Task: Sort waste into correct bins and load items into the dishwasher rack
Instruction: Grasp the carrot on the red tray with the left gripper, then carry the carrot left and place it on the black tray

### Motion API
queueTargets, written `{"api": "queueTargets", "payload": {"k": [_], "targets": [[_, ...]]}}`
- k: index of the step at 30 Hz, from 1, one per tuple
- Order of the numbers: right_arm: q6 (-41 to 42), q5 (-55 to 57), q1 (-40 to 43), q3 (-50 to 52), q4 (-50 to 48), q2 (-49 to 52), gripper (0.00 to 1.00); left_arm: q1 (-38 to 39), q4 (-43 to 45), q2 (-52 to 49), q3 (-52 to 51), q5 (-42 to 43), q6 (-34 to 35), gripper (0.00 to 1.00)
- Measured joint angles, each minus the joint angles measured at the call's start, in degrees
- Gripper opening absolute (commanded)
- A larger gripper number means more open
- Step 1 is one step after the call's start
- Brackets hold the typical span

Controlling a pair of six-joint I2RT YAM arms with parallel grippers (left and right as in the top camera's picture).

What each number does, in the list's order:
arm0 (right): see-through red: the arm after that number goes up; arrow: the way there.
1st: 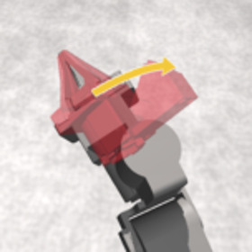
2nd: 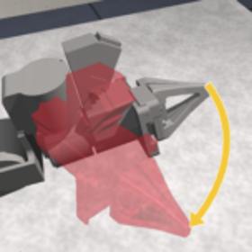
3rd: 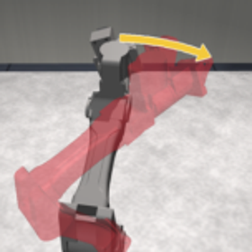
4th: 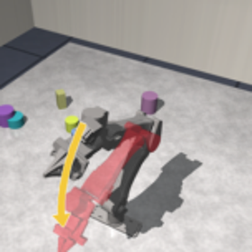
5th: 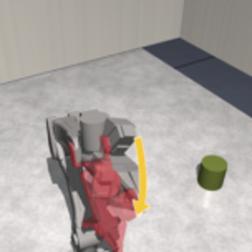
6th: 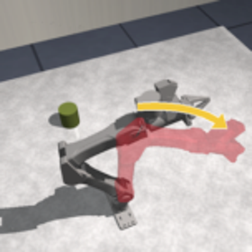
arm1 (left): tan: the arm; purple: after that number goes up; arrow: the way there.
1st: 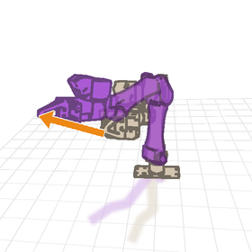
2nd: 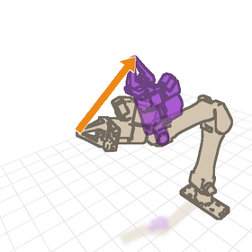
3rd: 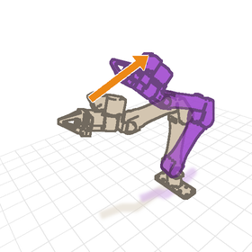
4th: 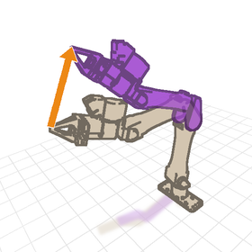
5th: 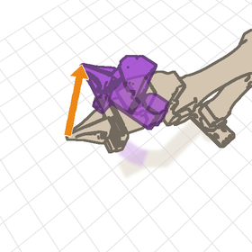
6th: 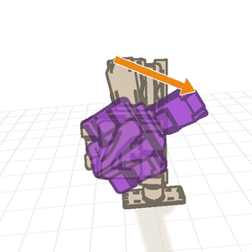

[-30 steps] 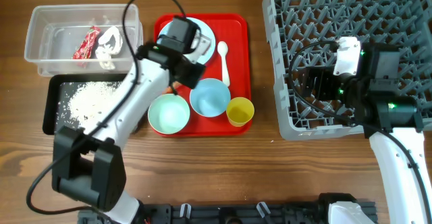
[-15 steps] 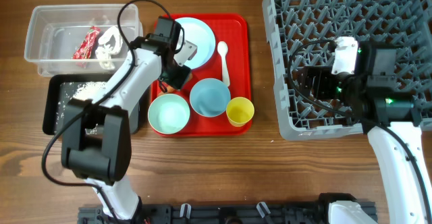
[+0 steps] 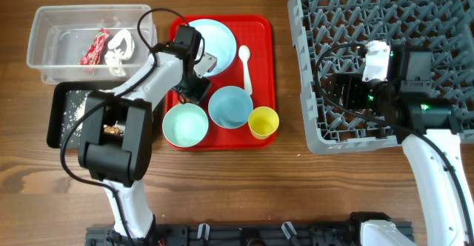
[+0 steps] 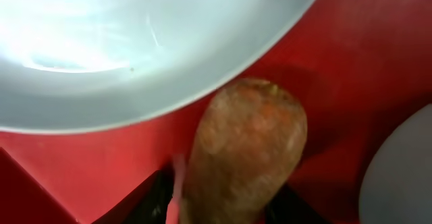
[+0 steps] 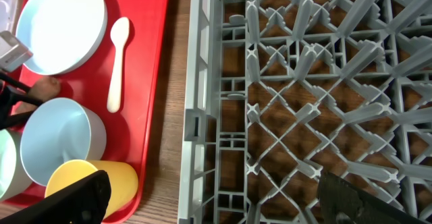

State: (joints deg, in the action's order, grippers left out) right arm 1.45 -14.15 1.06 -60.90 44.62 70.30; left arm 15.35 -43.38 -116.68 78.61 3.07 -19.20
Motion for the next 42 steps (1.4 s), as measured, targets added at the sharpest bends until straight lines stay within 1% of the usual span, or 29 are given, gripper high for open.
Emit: {"api": "queueTargets", "payload": {"k": [2,3,8,9,11,27,31,37,38,39,41,42], "targets": [[0.0,0.0,0.0,0.0,0.0,0.0,1.0,0.0,0.15,-0.02,0.0,0.02,0.0,0.44],[0.0,0.0,0.0,0.0,0.0,0.0,1.0,0.0,0.17,-0.02,0.0,0.02,0.0,0.41],[0.0,0.0,0.0,0.0,0.0,0.0,1.0,0.0,0.66,-0.09,0.0,0.02,0.04,0.16],[0.0,0.0,0.0,0.0,0.0,0.0,1.0,0.0,0.92,-0.11,0.0,0.0,-0.24,0.12],[0.0,0.0,0.0,0.0,0.0,0.0,1.0,0.0,1.03,-0.11,0.0,0.04,0.04,0.11],[0.0,0.0,0.0,0.0,0.15,0.0,1.0,0.0,0.87,1.27,0.11,0.0,0.48,0.13],[0.0,0.0,0.0,0.0,0.15,0.0,1.0,0.0,0.09,5.25,0.59,-0.22,1.57,0.13],[0.0,0.0,0.0,0.0,0.17,0.0,1.0,0.0,0.15,14.49,2.36,-1.05,2.62,0.13],[0.0,0.0,0.0,0.0,0.17,0.0,1.0,0.0,0.15,15.67,2.45,-1.4,2.95,0.15],[0.0,0.0,0.0,0.0,0.17,0.0,1.0,0.0,0.11,17.16,2.51,-1.97,3.65,0.19],[0.0,0.0,0.0,0.0,0.17,0.0,1.0,-0.11,-0.26,19.5,2.58,-3.34,5.49,0.2],[0.0,0.0,0.0,0.0,0.17,0.0,1.0,-0.28,-0.81,20.79,2.6,-4.83,7.91,0.2]]}}
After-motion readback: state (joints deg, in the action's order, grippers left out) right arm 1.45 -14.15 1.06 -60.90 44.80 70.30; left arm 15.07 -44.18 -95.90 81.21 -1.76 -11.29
